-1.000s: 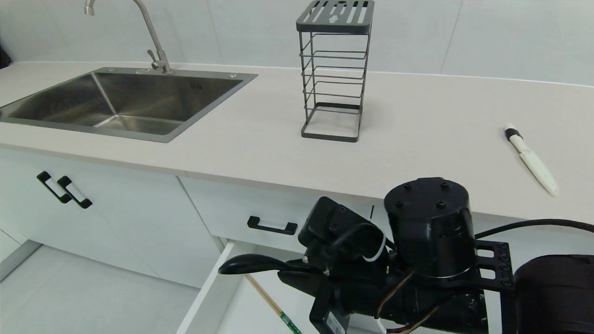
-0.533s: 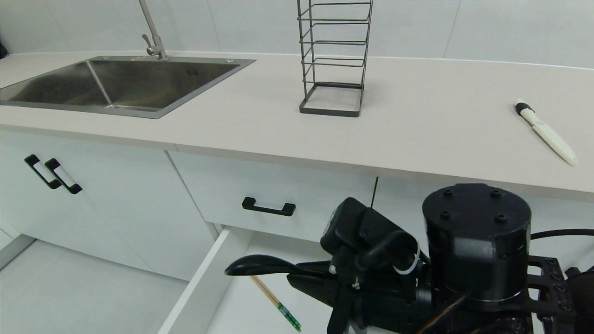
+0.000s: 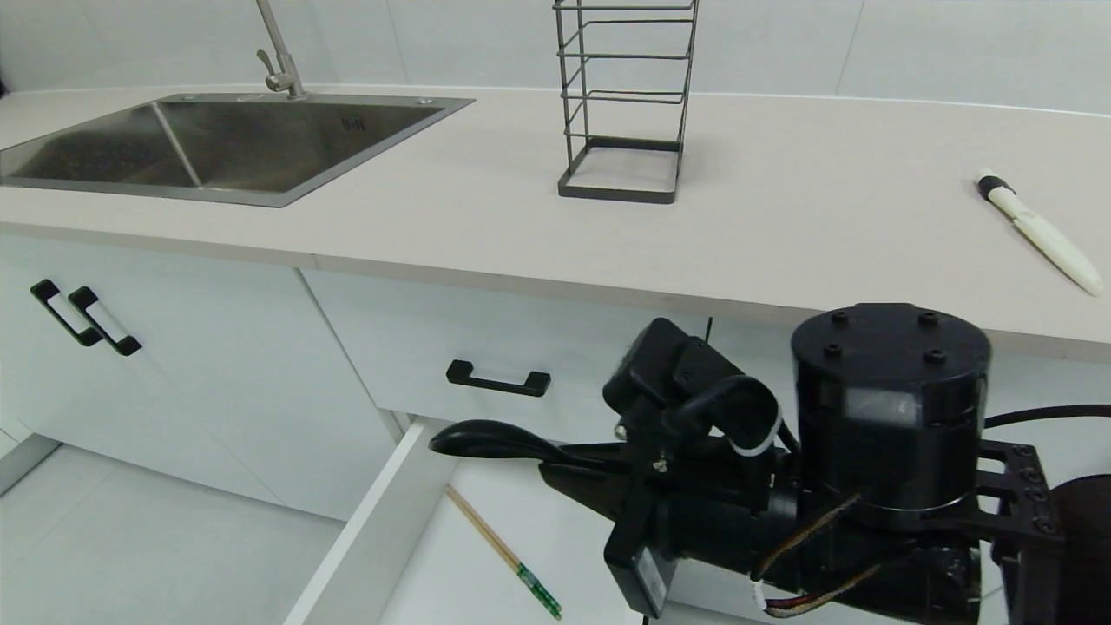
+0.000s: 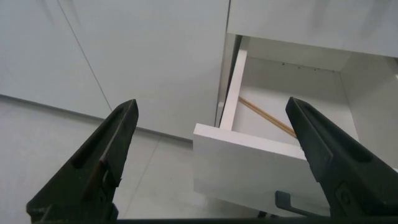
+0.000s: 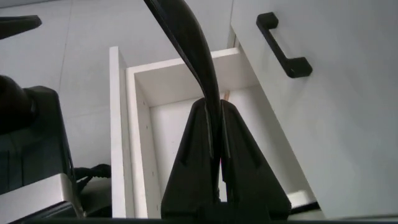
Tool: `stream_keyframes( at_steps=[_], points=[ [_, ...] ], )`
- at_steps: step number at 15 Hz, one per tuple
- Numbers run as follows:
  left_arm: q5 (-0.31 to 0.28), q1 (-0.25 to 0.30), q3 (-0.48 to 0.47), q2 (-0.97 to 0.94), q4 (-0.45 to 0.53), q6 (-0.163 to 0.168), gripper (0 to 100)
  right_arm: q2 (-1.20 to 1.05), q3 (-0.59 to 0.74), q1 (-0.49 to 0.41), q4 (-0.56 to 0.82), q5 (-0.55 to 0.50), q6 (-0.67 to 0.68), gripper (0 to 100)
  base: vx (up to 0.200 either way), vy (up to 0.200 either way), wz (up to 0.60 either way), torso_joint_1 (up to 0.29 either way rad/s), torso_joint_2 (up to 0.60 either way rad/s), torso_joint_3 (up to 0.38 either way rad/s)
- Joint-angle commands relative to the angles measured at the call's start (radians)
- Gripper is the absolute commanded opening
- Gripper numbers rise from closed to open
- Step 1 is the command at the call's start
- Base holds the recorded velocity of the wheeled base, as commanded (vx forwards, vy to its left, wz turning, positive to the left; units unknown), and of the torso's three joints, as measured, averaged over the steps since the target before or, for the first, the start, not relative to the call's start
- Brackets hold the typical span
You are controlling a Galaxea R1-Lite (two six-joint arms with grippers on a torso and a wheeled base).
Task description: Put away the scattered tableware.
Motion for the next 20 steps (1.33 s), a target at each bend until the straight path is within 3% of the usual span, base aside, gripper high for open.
stream_keyframes(
  at_steps=[1, 8, 16, 20],
  points=[
    [0.0, 0.002, 0.0, 0.0, 0.0, 0.0, 100, 0.119, -0.078, 0.015, 0.001, -0.008, -0.001, 0, 0.0, 0.0, 0.0, 0.0, 0.0, 0.0],
    [0.0, 0.002, 0.0, 0.0, 0.0, 0.0, 100, 0.263, -0.206, 0.015, 0.014, -0.054, -0.001, 0, 0.0, 0.0, 0.0, 0.0, 0.0, 0.0],
    [0.0, 0.0, 0.0, 0.0, 0.0, 0.0, 100, 0.323, -0.213, 0.01, 0.028, -0.071, -0.003, 0, 0.0, 0.0, 0.0, 0.0, 0.0, 0.0],
    [0.0, 0.0, 0.0, 0.0, 0.0, 0.0, 100, 0.346, -0.238, 0.01, 0.097, -0.088, 0.002, 0, 0.0, 0.0, 0.0, 0.0, 0.0, 0.0]
  ],
)
